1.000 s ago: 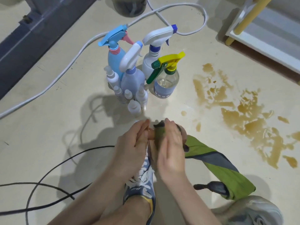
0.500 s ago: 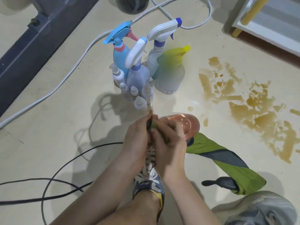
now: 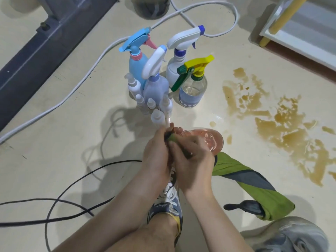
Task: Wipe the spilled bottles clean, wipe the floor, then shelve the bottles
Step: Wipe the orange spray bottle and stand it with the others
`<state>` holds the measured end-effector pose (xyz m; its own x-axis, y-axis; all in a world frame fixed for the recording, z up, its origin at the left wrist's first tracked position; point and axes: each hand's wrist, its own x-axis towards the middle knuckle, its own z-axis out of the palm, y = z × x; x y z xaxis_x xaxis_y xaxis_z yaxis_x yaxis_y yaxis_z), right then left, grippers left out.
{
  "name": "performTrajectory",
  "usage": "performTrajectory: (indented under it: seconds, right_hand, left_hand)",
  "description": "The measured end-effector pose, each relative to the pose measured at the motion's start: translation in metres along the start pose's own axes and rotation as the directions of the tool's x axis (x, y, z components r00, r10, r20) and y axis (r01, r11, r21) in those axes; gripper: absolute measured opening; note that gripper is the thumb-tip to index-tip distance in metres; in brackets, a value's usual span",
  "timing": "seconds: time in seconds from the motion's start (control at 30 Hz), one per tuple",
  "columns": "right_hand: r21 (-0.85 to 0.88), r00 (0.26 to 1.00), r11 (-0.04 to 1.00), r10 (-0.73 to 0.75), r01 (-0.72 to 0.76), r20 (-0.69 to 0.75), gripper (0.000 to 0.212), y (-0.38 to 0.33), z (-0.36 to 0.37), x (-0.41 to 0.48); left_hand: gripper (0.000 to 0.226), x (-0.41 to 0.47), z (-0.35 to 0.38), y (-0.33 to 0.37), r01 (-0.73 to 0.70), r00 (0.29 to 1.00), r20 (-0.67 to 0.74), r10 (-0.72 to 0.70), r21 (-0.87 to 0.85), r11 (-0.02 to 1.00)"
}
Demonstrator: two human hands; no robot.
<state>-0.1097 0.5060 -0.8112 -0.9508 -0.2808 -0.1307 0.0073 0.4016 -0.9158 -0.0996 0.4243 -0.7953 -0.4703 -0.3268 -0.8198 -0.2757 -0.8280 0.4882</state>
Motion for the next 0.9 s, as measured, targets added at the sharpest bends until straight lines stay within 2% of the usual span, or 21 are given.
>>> performTrajectory:
  seconds: [0.07, 0.1, 0.17, 0.27, 0.33, 0.43, 0.57, 0.63, 0.7, 0.83, 0.9]
  right_hand:
    - [-0.103, 0.993, 0.994, 0.015, -0.027, -0.114, 0.009, -0.002, 0.009, 0.022]
    - [-0.139, 0.993, 0.990, 0.012, -0.028, -0.116, 0.010, -0.002, 0.013, 0.026]
    - [-0.147, 0.998, 0.989, -0.028, 0.019, -0.056, 0.014, -0.003, 0.016, 0.012]
    - [-0.071, 0.996, 0.996, -0.049, 0.054, 0.079, 0.023, -0.005, 0.005, -0.030]
    - [-0.089, 0.995, 0.994, -0.048, 0.056, 0.082, 0.023, 0.000, 0.001, -0.027]
    - [-0.123, 1.000, 0.992, 0.003, -0.001, 0.022, 0.012, -0.001, 0.005, 0.008]
    - [-0.298, 0.999, 0.954, 0.038, -0.029, 0.026, 0.015, 0.000, 0.012, 0.029]
    - [-0.346, 0.996, 0.934, 0.081, -0.090, -0.039, 0.019, 0.008, 0.006, 0.034]
    - [-0.385, 0.993, 0.915, 0.113, -0.122, -0.046, 0.023, 0.011, 0.002, 0.036]
    - [-0.333, 0.999, 0.942, -0.032, 0.044, 0.039, 0.027, 0.006, -0.001, 0.022]
    - [-0.300, 0.993, 0.951, -0.052, 0.082, 0.106, 0.034, 0.005, -0.009, 0.019]
  left_hand:
    - [0.027, -0.005, 0.002, -0.003, -0.041, 0.999, 0.008, 0.041, 0.025, 0.999]
    - [0.027, -0.006, 0.001, -0.004, -0.035, 0.999, 0.014, 0.035, -0.005, 0.999]
    - [0.023, -0.003, -0.002, -0.001, 0.012, 1.000, 0.001, -0.012, -0.078, 0.997]
    - [0.023, 0.003, -0.006, 0.003, 0.076, 0.997, -0.012, -0.078, -0.097, 0.992]
    - [0.021, 0.003, -0.005, 0.000, 0.082, 0.997, -0.001, -0.082, -0.104, 0.991]
    - [0.021, -0.004, -0.002, -0.005, 0.051, 0.998, 0.030, -0.048, -0.101, 0.994]
    - [0.028, -0.007, -0.007, -0.010, -0.048, 0.997, 0.050, 0.052, -0.065, 0.997]
    - [0.029, -0.005, -0.009, -0.009, -0.109, 0.993, 0.057, 0.107, 0.036, 0.993]
    - [0.030, -0.004, -0.009, -0.008, -0.176, 0.983, 0.071, 0.167, 0.165, 0.970]
    - [0.031, -0.003, -0.006, -0.007, -0.290, 0.957, 0.085, 0.279, 0.391, 0.874]
    - [0.027, -0.001, -0.007, -0.008, -0.348, 0.935, 0.120, 0.333, 0.488, 0.801]
